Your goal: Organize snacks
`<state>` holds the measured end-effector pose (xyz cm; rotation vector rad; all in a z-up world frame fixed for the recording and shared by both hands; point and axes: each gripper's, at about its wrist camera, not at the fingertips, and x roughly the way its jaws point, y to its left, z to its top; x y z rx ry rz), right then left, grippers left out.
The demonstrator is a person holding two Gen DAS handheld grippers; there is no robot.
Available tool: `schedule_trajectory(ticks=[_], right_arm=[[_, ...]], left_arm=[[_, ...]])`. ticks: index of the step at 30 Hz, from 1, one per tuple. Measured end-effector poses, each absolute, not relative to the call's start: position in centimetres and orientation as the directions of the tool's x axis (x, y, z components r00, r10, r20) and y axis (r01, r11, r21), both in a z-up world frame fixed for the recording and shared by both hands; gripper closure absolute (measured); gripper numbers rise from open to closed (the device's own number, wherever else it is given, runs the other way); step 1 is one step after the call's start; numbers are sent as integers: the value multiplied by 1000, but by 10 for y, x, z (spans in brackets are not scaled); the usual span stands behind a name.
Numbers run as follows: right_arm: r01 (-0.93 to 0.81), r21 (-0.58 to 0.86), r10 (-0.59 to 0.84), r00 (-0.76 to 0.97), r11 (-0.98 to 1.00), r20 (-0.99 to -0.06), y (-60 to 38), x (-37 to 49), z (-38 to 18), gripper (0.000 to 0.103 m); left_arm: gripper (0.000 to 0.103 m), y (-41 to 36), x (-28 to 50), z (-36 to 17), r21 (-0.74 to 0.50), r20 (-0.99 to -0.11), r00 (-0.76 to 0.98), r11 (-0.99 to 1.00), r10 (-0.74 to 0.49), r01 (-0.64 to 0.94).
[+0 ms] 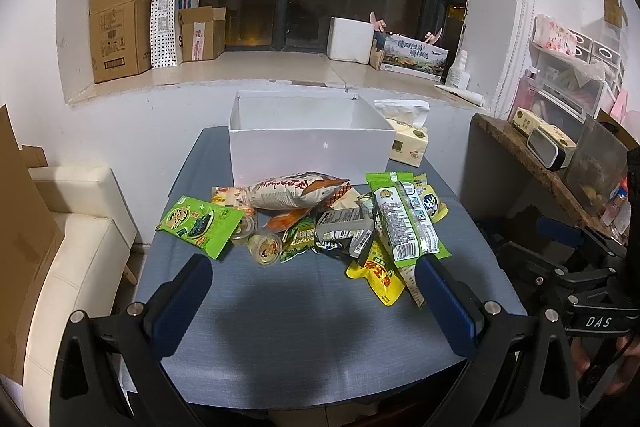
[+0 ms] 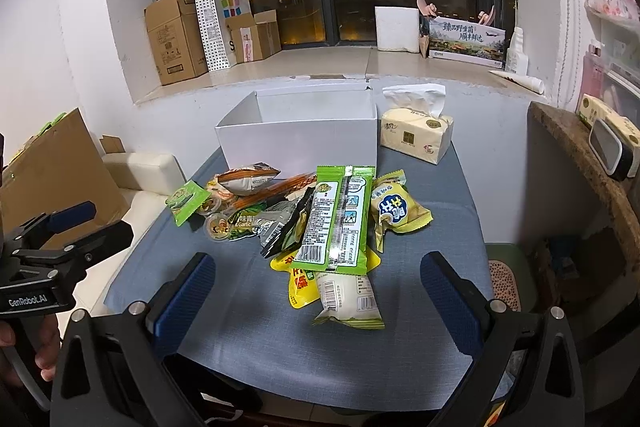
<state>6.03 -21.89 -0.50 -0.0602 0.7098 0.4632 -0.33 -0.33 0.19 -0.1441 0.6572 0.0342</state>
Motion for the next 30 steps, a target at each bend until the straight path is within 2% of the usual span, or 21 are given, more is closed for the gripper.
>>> schedule_trajectory(ticks=[30], right_arm=[[-426,141,409,645,894,-646,-223,64,-11,0]], left_arm=[[0,-3,-2,0,-112,-587,809,990,-1,-80]])
